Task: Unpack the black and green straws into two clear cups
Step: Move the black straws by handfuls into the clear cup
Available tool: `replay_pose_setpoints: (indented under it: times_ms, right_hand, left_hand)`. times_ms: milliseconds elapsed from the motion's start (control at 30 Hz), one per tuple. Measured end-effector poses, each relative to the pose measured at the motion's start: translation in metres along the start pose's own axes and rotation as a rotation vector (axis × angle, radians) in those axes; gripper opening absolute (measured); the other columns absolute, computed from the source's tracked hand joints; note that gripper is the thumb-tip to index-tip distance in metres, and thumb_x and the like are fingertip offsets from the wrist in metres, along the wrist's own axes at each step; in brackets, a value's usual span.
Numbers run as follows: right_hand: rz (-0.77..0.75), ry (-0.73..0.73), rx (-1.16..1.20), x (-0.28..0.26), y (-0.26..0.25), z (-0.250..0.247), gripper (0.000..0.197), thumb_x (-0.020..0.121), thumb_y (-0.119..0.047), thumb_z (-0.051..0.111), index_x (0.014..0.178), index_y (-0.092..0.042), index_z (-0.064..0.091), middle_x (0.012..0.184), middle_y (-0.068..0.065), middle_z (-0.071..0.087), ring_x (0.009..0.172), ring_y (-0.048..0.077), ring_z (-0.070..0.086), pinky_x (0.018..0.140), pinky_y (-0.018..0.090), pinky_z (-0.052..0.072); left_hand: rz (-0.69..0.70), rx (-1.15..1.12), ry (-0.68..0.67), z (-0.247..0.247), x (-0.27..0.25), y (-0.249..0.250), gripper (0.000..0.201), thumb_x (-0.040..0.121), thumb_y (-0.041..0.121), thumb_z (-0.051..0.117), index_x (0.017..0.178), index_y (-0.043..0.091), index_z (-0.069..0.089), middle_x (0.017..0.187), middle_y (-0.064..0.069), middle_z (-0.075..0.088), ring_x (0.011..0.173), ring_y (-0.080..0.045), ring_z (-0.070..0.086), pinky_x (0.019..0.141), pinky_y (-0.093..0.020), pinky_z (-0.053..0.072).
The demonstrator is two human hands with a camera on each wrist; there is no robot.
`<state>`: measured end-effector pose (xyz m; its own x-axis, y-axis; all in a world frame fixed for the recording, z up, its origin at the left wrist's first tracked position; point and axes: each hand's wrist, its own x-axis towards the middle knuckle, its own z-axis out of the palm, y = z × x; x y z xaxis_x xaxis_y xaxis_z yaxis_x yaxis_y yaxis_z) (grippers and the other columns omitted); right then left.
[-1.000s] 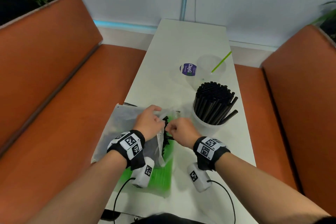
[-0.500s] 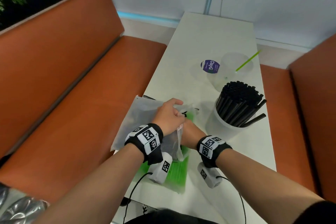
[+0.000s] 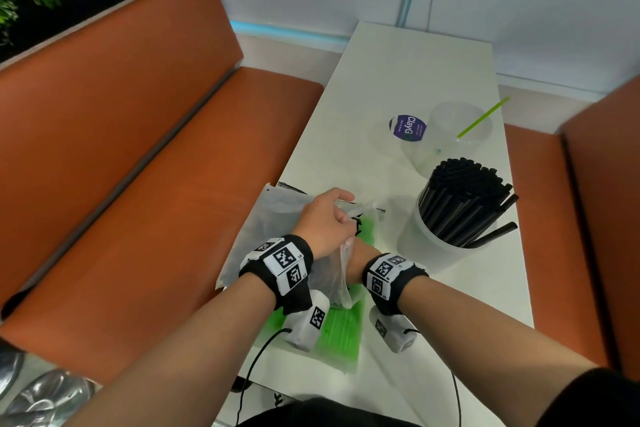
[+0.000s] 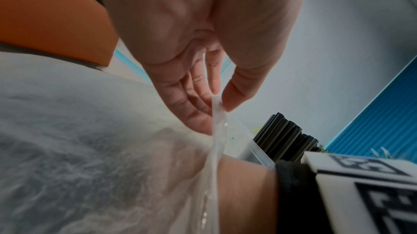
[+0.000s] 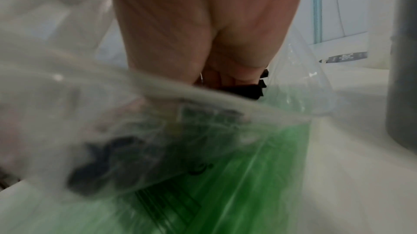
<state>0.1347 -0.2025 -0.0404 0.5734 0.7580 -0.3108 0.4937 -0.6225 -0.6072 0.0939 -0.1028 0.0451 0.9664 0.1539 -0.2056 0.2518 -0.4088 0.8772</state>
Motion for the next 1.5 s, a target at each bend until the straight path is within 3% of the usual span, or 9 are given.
replay_pose_setpoints:
  times_ms: [67, 167, 333, 567, 767, 900, 1200, 1367, 1500]
  right_hand:
    - [0.066, -0.028, -0.071, 0.001, -0.001, 0.001, 0.019, 0.099, -0.015, 0.045, 0.081, -0.014, 0.052, 0.082, 0.005, 0.053, 0.081, 0.018, 0.053, 0.081, 0.032, 0.052]
    - [0.11, -0.046, -0.121, 0.0, -0.004, 0.003, 0.016, 0.098, -0.019, 0.044, 0.085, -0.014, 0.052, 0.085, 0.008, 0.054, 0.09, 0.025, 0.058, 0.089, 0.041, 0.052]
    - [0.131, 0.006, -0.09, 0.0, -0.003, 0.006, 0.015, 0.096, -0.019, 0.049, 0.106, -0.01, 0.054, 0.089, 0.003, 0.053, 0.096, 0.022, 0.056, 0.089, 0.034, 0.05]
    - [0.185, -0.021, -0.234, -0.009, -0.006, 0.009, 0.016, 0.092, -0.017, 0.052, 0.101, -0.006, 0.061, 0.103, 0.013, 0.066, 0.096, 0.026, 0.063, 0.088, 0.04, 0.054]
    - [0.172, -0.021, -0.326, -0.017, -0.009, 0.007, 0.016, 0.091, -0.009, 0.046, 0.076, -0.013, 0.043, 0.091, 0.012, 0.058, 0.091, 0.027, 0.062, 0.072, 0.032, 0.046]
    - [0.135, -0.016, -0.353, -0.022, -0.01, -0.009, 0.02, 0.09, -0.011, 0.048, 0.106, -0.005, 0.059, 0.106, 0.014, 0.063, 0.087, 0.026, 0.061, 0.069, 0.035, 0.049]
    - [0.29, 0.068, -0.417, -0.066, 0.025, -0.042, 0.021, 0.082, -0.006, 0.054, 0.101, -0.015, 0.056, 0.091, 0.006, 0.06, 0.074, 0.026, 0.058, 0.06, 0.033, 0.047]
    - [0.33, 0.155, -0.312, -0.109, 0.055, -0.041, 0.018, 0.081, -0.008, 0.05, 0.092, -0.022, 0.052, 0.09, 0.004, 0.062, 0.081, 0.027, 0.061, 0.062, 0.033, 0.046]
    - [0.4, 0.191, -0.179, -0.144, 0.074, -0.042, 0.017, 0.074, -0.011, 0.047, 0.08, -0.028, 0.049, 0.079, 0.0, 0.061, 0.074, 0.024, 0.06, 0.063, 0.034, 0.051]
  left_hand:
    - [0.007, 0.009, -0.007, -0.001, -0.001, 0.0, 0.044, 0.085, 0.003, 0.063, 0.125, 0.021, 0.057, 0.076, 0.002, 0.067, 0.062, -0.002, 0.058, 0.071, -0.013, 0.046]
    - [0.016, 0.024, -0.012, -0.001, -0.003, -0.001, 0.043, 0.086, 0.005, 0.062, 0.125, 0.022, 0.057, 0.075, 0.004, 0.065, 0.067, -0.003, 0.059, 0.066, -0.007, 0.042]
    - [0.026, 0.031, -0.021, -0.002, -0.006, -0.001, 0.042, 0.087, 0.005, 0.06, 0.126, 0.021, 0.057, 0.076, 0.003, 0.063, 0.067, -0.007, 0.059, 0.07, -0.014, 0.045]
    - [0.031, 0.067, -0.04, 0.002, -0.01, -0.002, 0.04, 0.089, 0.006, 0.059, 0.125, 0.023, 0.057, 0.084, -0.003, 0.067, 0.07, -0.01, 0.06, 0.076, -0.022, 0.049]
    - [0.044, 0.098, -0.045, 0.002, -0.013, -0.003, 0.04, 0.089, 0.006, 0.06, 0.125, 0.024, 0.057, 0.09, -0.008, 0.069, 0.069, -0.009, 0.058, 0.072, -0.02, 0.045]
    - [0.045, 0.101, -0.045, 0.003, -0.012, -0.004, 0.039, 0.089, 0.006, 0.06, 0.124, 0.024, 0.057, 0.091, -0.007, 0.068, 0.07, -0.01, 0.059, 0.072, -0.02, 0.048]
    - [0.033, 0.077, -0.005, 0.008, -0.003, -0.007, 0.035, 0.088, 0.005, 0.059, 0.117, 0.024, 0.059, 0.077, -0.001, 0.063, 0.075, -0.015, 0.061, 0.076, -0.022, 0.047]
    - [-0.007, 0.084, 0.034, 0.014, 0.006, -0.01, 0.032, 0.087, 0.006, 0.059, 0.113, 0.025, 0.061, 0.067, 0.003, 0.059, 0.07, -0.014, 0.059, 0.075, -0.022, 0.048]
    - [-0.068, 0.105, 0.096, 0.02, 0.016, -0.012, 0.028, 0.087, 0.009, 0.061, 0.111, 0.023, 0.061, 0.082, 0.002, 0.057, 0.074, -0.016, 0.057, 0.072, -0.027, 0.045]
